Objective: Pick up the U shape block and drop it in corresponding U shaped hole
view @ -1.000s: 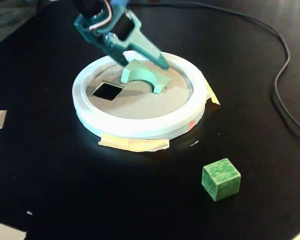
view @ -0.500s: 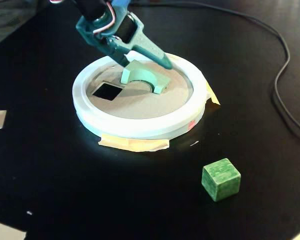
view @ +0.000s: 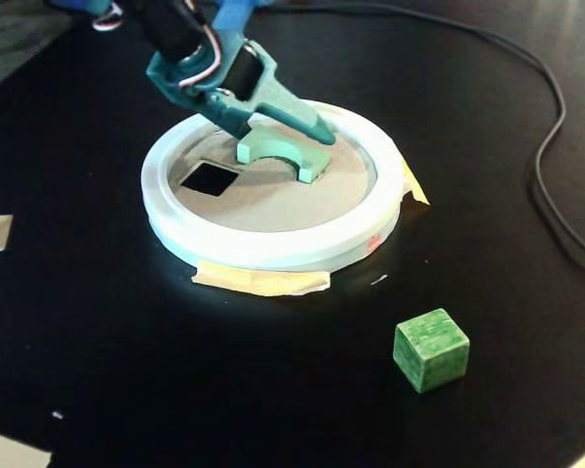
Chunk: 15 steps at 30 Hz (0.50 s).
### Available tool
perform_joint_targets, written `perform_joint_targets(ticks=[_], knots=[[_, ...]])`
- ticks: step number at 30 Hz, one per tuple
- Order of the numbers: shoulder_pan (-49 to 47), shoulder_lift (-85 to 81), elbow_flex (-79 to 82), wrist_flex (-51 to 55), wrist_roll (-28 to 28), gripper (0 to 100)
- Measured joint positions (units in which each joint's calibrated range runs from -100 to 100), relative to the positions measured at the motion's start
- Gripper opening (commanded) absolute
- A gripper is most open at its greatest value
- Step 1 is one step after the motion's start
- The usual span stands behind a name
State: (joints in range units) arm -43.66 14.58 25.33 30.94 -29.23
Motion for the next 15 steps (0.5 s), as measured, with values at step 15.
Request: perform_joint_targets(ticks=[15], knots=[[4.7, -41.19, 30.55, -0.29, 0.34, 100]])
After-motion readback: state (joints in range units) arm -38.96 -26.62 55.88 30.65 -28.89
